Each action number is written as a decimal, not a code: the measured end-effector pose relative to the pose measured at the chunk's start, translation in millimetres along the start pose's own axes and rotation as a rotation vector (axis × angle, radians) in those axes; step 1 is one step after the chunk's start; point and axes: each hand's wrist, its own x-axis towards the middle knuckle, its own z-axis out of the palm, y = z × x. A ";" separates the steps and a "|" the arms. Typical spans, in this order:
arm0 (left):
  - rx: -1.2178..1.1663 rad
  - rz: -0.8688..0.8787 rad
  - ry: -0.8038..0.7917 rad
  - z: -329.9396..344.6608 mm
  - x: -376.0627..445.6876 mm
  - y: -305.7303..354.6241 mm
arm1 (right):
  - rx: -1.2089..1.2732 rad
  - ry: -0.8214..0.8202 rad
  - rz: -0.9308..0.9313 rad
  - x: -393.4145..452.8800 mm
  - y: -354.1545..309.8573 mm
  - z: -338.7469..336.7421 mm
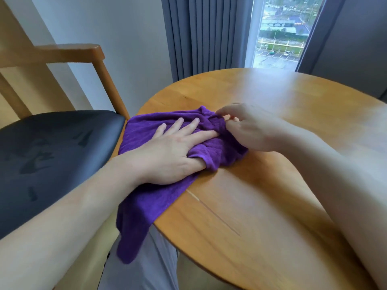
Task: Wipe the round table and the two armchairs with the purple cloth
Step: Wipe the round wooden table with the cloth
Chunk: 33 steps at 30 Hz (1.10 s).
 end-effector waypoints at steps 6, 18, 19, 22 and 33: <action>-0.018 0.111 0.136 18.8 -35.7 -2.6 | 0.018 -0.050 -0.017 -6.0 4.6 -2.5; -0.066 0.172 -0.058 -9.9 24.6 19.6 | 0.008 0.037 -0.082 -3.1 -5.5 -1.5; -0.096 0.183 -0.073 -13.6 29.3 24.3 | 0.011 0.033 -0.065 -3.4 -2.9 -3.6; -0.350 0.206 -0.142 -29.1 19.7 15.9 | 0.043 0.028 0.007 -4.3 7.7 -13.1; -0.058 -0.033 0.066 -5.4 -33.4 -40.6 | -0.169 -0.212 -0.030 -18.6 -13.0 -18.7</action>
